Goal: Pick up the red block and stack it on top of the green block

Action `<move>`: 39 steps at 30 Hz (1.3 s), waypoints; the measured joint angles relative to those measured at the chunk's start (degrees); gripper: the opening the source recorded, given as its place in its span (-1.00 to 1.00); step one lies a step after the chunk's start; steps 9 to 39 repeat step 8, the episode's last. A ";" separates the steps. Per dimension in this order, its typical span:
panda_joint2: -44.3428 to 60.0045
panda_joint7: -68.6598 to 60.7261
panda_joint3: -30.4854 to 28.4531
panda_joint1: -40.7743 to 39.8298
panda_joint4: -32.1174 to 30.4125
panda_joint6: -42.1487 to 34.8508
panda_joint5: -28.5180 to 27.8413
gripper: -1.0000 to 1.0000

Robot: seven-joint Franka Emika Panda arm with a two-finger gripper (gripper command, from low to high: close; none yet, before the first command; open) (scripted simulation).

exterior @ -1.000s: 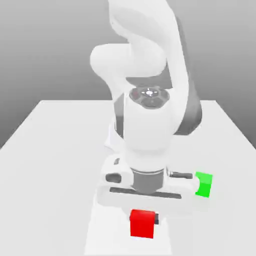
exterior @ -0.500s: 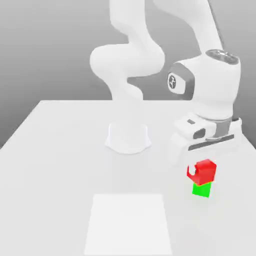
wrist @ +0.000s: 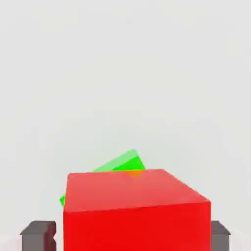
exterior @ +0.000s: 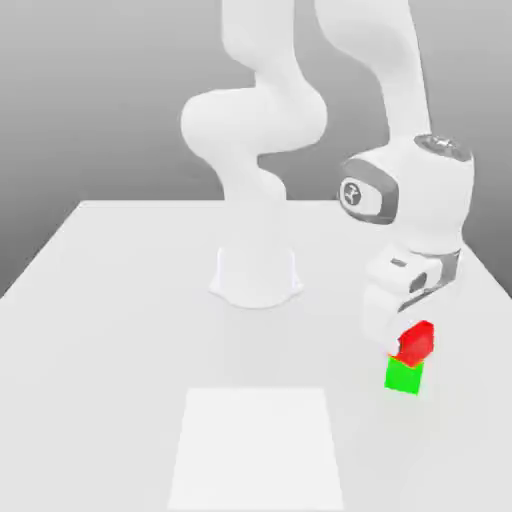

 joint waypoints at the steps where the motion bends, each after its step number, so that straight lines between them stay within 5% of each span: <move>1: 0.00 0.00 0.00 0.00 0.00 0.00 0.00 1.00; 8: -9.12 -5.88 -0.42 2.98 -0.35 -8.45 8.38 1.00; 39: -9.12 -5.88 -0.42 2.98 -0.35 -8.45 8.38 1.00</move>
